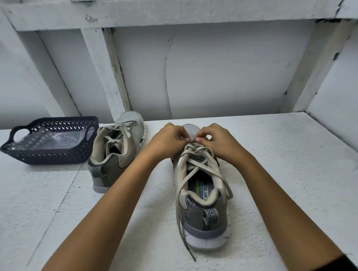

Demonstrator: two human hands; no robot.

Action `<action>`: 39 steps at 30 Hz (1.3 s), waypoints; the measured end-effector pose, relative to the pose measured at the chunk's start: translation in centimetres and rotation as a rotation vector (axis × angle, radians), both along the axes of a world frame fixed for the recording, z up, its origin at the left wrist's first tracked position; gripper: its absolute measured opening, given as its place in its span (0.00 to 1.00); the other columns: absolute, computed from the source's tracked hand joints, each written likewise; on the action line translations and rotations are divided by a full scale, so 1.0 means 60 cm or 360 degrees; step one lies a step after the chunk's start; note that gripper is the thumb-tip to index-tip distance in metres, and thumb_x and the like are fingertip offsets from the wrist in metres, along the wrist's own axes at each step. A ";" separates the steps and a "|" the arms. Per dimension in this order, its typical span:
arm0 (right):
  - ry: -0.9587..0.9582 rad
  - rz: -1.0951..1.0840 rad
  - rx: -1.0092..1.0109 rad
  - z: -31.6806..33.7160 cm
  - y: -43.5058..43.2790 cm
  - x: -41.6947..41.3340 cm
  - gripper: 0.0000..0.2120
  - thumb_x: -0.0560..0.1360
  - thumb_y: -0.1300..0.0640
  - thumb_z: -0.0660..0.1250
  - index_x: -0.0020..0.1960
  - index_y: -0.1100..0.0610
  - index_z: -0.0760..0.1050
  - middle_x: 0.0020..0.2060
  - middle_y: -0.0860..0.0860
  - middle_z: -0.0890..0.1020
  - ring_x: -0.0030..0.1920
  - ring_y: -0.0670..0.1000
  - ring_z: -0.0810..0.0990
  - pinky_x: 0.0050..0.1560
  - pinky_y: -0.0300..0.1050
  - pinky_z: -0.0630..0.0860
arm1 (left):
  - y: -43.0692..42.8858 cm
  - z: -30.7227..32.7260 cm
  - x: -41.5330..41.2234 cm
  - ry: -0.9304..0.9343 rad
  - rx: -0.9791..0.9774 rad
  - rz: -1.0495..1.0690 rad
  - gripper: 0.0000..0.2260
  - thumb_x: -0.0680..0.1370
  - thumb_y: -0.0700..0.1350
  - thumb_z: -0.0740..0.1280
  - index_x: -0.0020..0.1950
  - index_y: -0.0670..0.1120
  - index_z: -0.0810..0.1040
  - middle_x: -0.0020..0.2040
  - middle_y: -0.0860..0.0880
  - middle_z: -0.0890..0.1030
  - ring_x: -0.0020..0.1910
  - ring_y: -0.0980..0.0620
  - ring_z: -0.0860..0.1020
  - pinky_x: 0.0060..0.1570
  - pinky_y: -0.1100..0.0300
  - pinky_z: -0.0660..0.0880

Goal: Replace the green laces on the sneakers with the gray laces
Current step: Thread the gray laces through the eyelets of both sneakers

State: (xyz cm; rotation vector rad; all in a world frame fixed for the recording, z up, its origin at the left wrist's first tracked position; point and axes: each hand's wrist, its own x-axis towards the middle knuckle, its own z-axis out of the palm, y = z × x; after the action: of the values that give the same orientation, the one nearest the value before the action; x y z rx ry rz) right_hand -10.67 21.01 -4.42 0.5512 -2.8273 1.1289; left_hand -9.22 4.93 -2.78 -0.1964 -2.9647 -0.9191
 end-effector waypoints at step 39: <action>-0.0085 0.0036 -0.0057 0.024 0.023 0.022 0.03 0.75 0.55 0.67 0.43 0.51 0.74 0.50 0.50 0.76 0.41 0.49 0.77 0.44 0.43 0.76 | -0.003 -0.013 0.040 0.0141 0.0393 0.0188 0.01 0.79 0.44 0.63 0.49 0.49 0.72 0.55 0.47 0.70 0.51 0.49 0.75 0.50 0.62 0.68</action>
State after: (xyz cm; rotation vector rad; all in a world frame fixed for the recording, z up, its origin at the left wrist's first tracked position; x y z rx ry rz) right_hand -9.36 22.37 -3.00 0.5599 -2.8464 1.2138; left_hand -6.81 4.76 -3.57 -0.0522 -2.7168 -1.2125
